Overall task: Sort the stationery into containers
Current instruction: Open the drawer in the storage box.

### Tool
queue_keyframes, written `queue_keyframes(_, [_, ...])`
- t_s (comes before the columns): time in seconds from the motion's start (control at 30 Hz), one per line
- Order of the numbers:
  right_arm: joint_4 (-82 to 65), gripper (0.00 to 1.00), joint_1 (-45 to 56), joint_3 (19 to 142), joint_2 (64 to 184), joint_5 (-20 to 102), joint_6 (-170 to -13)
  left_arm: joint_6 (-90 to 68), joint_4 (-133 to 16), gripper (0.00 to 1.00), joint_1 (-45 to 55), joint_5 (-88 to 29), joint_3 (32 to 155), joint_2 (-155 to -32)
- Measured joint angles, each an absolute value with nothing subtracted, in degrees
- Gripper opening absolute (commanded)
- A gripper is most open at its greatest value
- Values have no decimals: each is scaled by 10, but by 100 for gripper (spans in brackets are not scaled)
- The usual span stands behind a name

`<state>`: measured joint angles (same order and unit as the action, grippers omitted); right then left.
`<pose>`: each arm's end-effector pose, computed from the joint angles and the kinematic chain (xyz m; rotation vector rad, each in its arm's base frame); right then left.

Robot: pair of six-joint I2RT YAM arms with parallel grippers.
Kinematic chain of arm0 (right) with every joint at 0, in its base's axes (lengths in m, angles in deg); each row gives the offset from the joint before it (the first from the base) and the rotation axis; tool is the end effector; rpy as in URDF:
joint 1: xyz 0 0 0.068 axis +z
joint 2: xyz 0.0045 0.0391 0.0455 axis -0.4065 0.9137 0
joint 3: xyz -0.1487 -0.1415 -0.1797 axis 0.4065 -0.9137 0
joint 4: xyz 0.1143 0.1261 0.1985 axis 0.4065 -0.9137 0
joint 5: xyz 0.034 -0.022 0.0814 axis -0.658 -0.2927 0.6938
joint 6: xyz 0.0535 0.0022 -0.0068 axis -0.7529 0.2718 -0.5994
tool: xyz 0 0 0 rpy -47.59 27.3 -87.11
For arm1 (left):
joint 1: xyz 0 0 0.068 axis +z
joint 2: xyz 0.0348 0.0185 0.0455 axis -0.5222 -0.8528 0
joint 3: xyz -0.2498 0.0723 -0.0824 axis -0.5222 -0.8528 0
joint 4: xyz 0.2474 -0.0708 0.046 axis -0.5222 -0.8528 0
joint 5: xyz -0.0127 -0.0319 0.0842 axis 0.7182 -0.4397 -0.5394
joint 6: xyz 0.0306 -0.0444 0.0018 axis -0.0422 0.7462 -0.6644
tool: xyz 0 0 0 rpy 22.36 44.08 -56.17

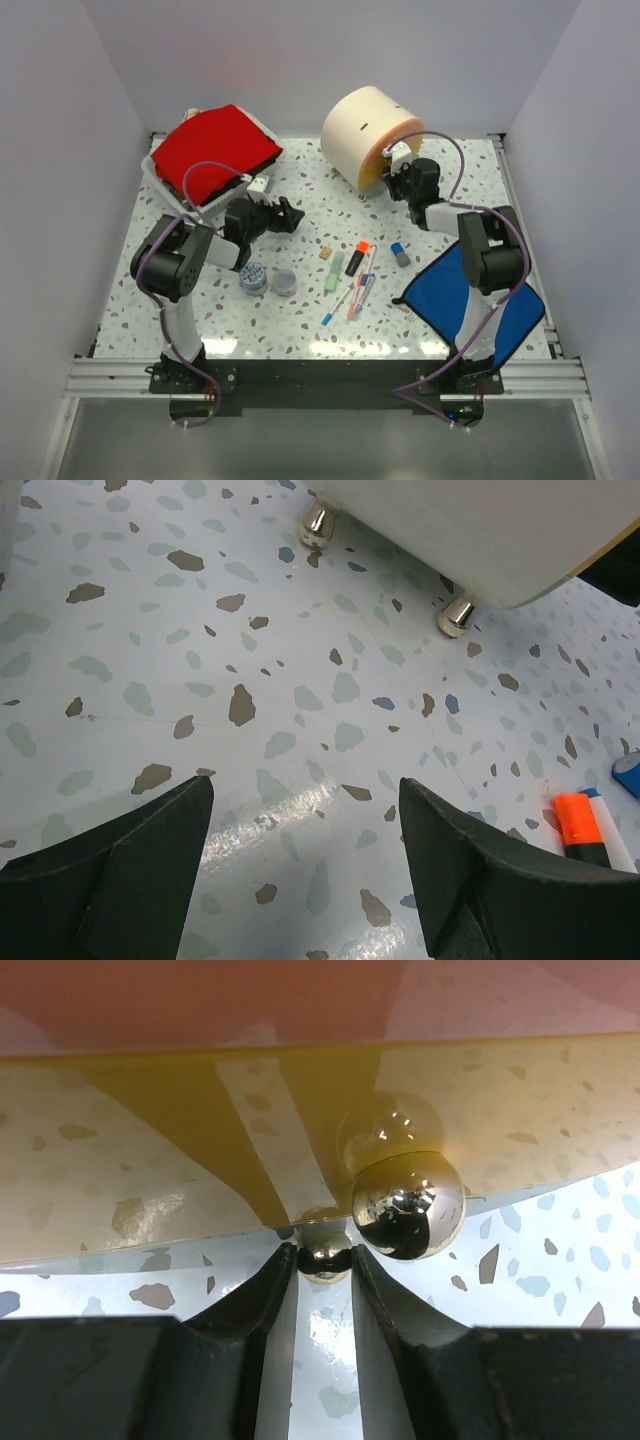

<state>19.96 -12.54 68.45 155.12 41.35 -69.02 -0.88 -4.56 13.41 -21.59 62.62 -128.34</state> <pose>0.4198 0.0897 0.1754 -0.5430 1.8504 0.0771 0.3395 -0.1212 0.1300 0.1552 1.8438 -0.7433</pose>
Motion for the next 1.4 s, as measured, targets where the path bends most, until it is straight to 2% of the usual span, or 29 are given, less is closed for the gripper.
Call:
queue_keyframes(0.27, [209, 0, -127, 660, 1538, 419, -683, -9, -45, 80, 134, -216, 626, -1283])
queue_keyframes(0.77, [165, 1, -127, 565, 1422, 424, -676, -21, -45, 80, 109, -222, 613, -1273])
queue_keyframes(0.8, [163, 10, -127, 557, 1413, 425, -676, -22, -45, 80, 107, -223, 611, -1270])
queue_keyframes(0.83, [162, 34, -127, 550, 1404, 425, -676, -24, -45, 80, 104, -224, 607, -1266])
queue_keyframes(0.9, [165, 42, -127, 537, 1393, 424, -679, -28, -45, 80, 99, -228, 601, -1257])
queue_keyframes(1.03, [177, 43, -127, 530, 1396, 422, -678, -38, -44, 80, 93, -232, 594, -1242])
queue_keyframes(1.4, [197, 39, -127, 585, 1468, 423, -680, -45, -41, 81, 95, -242, 593, -1240])
